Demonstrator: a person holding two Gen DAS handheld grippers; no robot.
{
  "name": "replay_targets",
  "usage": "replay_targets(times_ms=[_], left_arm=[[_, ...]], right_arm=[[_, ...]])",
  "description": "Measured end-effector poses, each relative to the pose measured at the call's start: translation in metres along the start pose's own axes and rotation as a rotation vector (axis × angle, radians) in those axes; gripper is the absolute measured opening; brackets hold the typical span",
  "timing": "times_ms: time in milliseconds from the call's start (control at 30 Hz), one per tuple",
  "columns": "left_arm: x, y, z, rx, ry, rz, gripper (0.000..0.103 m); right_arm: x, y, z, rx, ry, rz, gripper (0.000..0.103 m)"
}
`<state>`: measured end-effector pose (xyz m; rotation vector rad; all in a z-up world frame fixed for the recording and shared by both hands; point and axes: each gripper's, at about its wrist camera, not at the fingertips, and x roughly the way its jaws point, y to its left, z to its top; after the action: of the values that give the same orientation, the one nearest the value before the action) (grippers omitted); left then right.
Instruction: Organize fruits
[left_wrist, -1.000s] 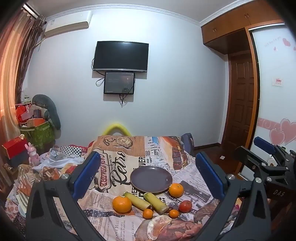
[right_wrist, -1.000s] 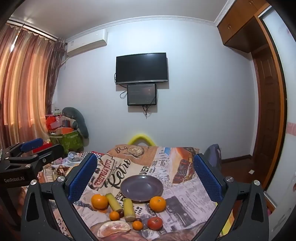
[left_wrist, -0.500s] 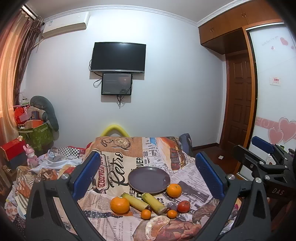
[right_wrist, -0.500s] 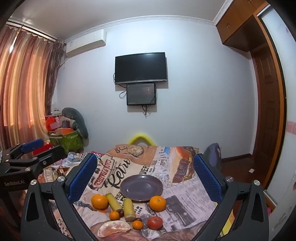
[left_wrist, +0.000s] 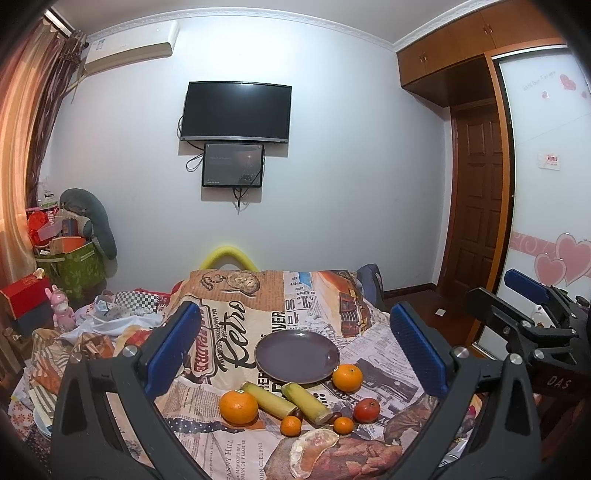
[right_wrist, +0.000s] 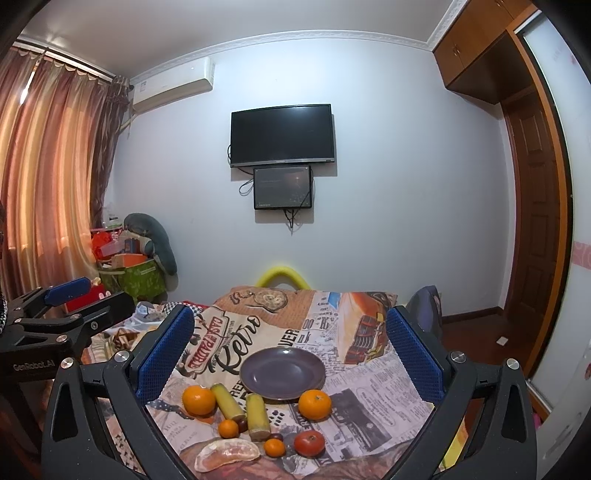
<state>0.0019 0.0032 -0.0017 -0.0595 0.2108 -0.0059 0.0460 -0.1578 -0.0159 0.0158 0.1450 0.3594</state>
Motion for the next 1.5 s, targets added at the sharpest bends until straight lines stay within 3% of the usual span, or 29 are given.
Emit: replay_targets(times_ms=[1500], left_arm=[[0.0041,-0.0050,-0.0041,-0.008,0.004,-0.001,0.103]], right_arm=[[0.0010,0.0011,0.0013,0.000,0.009,0.005,0.103]])
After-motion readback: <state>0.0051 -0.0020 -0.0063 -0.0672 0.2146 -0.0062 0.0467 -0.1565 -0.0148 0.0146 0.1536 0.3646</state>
